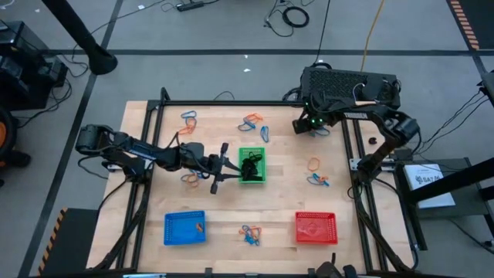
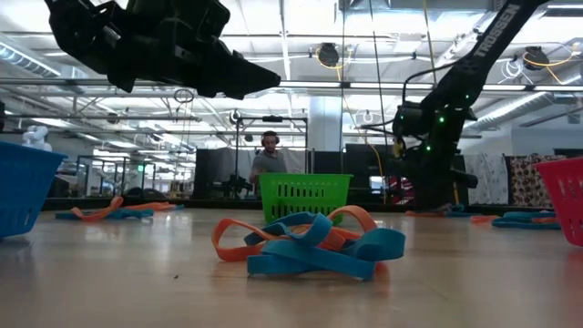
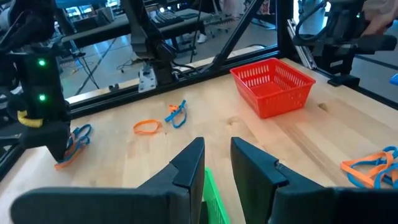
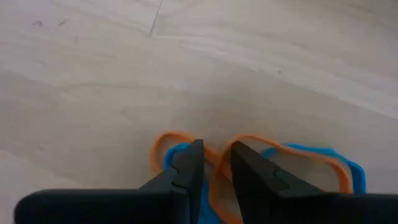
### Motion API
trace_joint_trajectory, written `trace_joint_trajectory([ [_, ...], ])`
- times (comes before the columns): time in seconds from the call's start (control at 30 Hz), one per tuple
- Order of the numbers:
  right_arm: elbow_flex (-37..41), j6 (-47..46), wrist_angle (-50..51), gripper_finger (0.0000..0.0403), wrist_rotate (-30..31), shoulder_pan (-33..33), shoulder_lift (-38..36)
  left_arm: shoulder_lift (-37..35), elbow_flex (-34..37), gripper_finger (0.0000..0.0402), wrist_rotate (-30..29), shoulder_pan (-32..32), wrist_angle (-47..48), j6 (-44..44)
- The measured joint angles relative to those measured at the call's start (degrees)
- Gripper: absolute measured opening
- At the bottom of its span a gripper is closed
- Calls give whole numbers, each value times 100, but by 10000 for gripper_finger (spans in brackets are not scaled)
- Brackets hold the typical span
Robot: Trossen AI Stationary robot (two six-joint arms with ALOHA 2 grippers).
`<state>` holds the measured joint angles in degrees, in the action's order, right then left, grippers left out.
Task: Sort rubber bands into baskets
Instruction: Put the orange rubber band into the blue bin
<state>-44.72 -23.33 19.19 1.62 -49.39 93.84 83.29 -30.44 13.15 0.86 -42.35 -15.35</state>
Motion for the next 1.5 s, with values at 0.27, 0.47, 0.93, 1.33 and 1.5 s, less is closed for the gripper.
trace_joint_trajectory([
  [0.27, 19, 202, -383, 8, 212, 0, -129, 0, -2, 86, -2, 0, 88, -2],
  [0.47, 16, 348, -385, 2, 262, 0, -646, 0, -2, 86, -4, 0, 111, -4],
  [0.93, 14, 455, -781, 0, -1527, 1473, -1635, 635, -7, 86, -11, 0, -488, -11],
  [1.33, 10, 452, -1968, 0, -1839, 3997, -1725, 1290, -151, 112, -279, -91, -1800, -575],
  [1.5, 10, 431, -2407, 0, -1826, 4865, -1726, 1296, -439, 171, -421, -318, -1457, -946],
])
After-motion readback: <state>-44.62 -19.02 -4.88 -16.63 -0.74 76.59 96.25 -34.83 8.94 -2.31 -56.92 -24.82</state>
